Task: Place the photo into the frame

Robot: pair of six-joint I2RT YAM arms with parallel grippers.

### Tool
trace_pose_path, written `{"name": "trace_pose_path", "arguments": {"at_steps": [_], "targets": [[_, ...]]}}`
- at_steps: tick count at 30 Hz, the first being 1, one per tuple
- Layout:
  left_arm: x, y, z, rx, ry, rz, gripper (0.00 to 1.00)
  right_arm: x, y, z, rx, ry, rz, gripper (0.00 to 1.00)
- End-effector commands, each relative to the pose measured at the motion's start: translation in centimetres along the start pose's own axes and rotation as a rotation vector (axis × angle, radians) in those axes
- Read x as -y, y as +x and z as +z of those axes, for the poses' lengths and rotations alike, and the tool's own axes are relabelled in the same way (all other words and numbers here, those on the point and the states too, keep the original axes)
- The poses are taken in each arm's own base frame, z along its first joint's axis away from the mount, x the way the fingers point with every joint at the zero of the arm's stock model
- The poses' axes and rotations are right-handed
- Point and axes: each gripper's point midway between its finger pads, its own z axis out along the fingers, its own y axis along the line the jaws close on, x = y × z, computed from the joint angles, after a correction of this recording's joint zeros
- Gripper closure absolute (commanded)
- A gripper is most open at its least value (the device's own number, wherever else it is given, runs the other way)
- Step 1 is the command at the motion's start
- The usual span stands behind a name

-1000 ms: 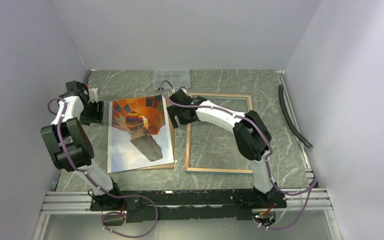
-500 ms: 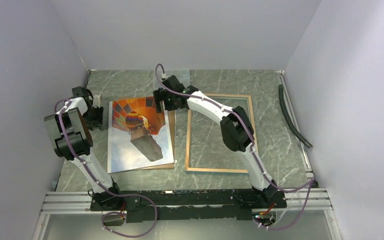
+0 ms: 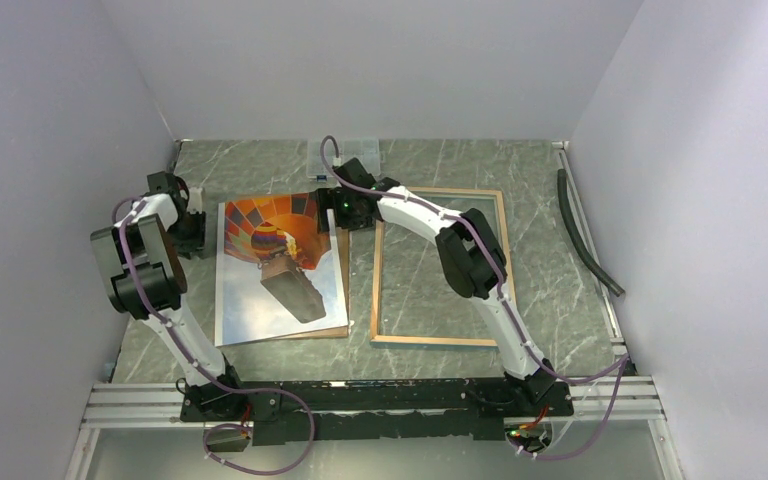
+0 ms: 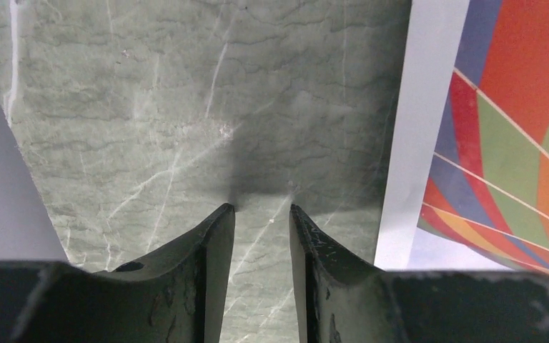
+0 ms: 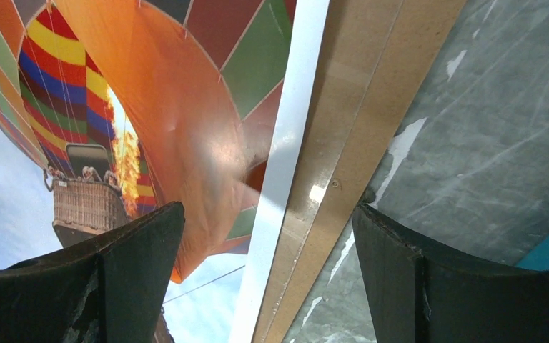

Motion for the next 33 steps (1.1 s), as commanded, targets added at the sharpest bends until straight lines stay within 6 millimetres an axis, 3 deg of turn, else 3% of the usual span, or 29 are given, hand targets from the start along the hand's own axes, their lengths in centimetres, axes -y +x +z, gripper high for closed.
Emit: {"name": "trace_pose_path", "arguments": {"at_steps": [1, 7, 14, 18, 29, 33], "targets": [[1.5, 0.4, 2.1, -0.024, 0.016, 0.000, 0.61, -1.5, 0.0, 0.0, 0.008, -0.071, 0.020, 0.09], [2.7, 0.1, 2.5, -0.034, 0.023, 0.019, 0.64, -0.9, 1.2, -0.2, -0.006, -0.050, 0.034, 0.11], [2.7, 0.7, 2.7, -0.050, 0.013, 0.027, 0.66, 1.7, -0.6, -2.6, 0.094, 0.156, 0.013, 0.12], [2.8, 1.0, 2.8, -0.060, 0.017, 0.027, 0.67, 0.8, -1.6, -3.4, 0.135, 0.148, -0.011, 0.12], [3.2, 1.2, 3.0, -0.065, 0.036, 0.019, 0.70, -1.8, -0.8, -1.7, 0.109, 0.035, -0.011, 0.17], [3.2, 1.4, 3.0, -0.067, 0.036, 0.018, 0.70, -2.8, -1.5, -2.7, 0.147, 0.010, -0.018, 0.20]]}}
